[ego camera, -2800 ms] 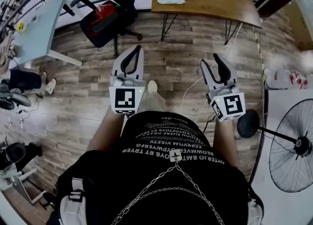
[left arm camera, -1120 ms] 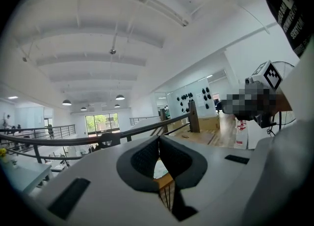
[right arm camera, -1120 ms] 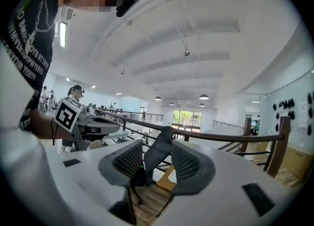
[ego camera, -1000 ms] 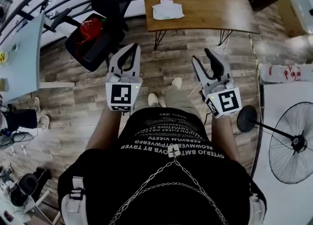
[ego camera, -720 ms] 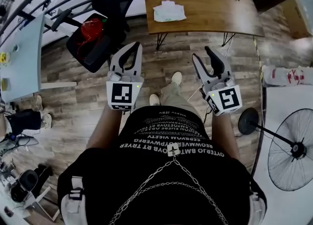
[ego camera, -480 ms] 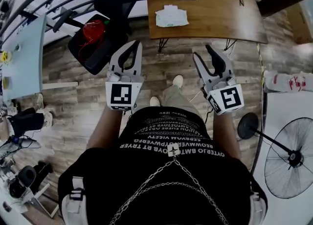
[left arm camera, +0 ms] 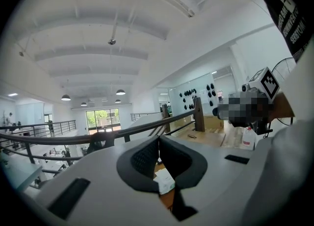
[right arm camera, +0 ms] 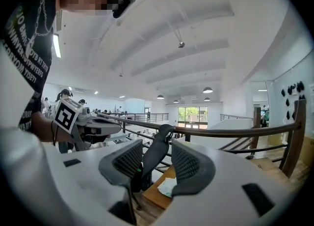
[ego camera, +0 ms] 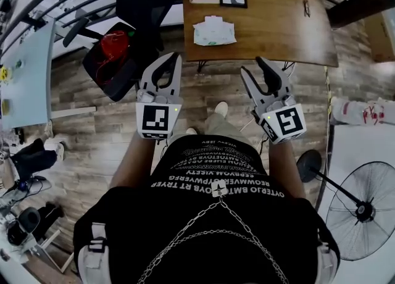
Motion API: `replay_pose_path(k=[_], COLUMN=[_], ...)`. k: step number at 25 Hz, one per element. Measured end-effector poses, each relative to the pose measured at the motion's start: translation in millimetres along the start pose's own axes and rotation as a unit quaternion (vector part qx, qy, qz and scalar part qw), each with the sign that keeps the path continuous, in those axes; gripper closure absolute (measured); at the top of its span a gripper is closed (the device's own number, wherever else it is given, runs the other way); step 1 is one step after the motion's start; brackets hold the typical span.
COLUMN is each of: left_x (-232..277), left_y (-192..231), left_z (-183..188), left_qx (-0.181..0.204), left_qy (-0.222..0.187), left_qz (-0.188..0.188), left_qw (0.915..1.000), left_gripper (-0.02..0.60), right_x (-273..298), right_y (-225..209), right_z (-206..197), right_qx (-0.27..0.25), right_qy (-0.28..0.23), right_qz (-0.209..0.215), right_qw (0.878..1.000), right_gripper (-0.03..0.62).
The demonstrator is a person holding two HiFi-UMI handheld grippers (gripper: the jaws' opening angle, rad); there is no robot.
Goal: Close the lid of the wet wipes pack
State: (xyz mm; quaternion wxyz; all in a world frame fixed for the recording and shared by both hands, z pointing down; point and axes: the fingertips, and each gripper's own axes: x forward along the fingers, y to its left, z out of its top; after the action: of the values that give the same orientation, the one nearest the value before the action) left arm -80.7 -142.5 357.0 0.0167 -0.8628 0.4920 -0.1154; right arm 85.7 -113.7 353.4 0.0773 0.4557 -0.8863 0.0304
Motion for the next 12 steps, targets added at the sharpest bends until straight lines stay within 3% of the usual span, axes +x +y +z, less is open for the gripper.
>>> replay_pose_path(k=[12], left_x=[45], left_y=[11], left_z=[22], left_qx=[0.002], left_qy=[0.001], left_qz=[0.038], left_qw=[0.9993], left_gripper=[0.554], right_x=[33], right_y=[-47], right_z=[16], right_qx=[-0.001], right_qy=[-0.010], right_qz=[0.039], right_qw=[0.999], right_gripper=[0.421])
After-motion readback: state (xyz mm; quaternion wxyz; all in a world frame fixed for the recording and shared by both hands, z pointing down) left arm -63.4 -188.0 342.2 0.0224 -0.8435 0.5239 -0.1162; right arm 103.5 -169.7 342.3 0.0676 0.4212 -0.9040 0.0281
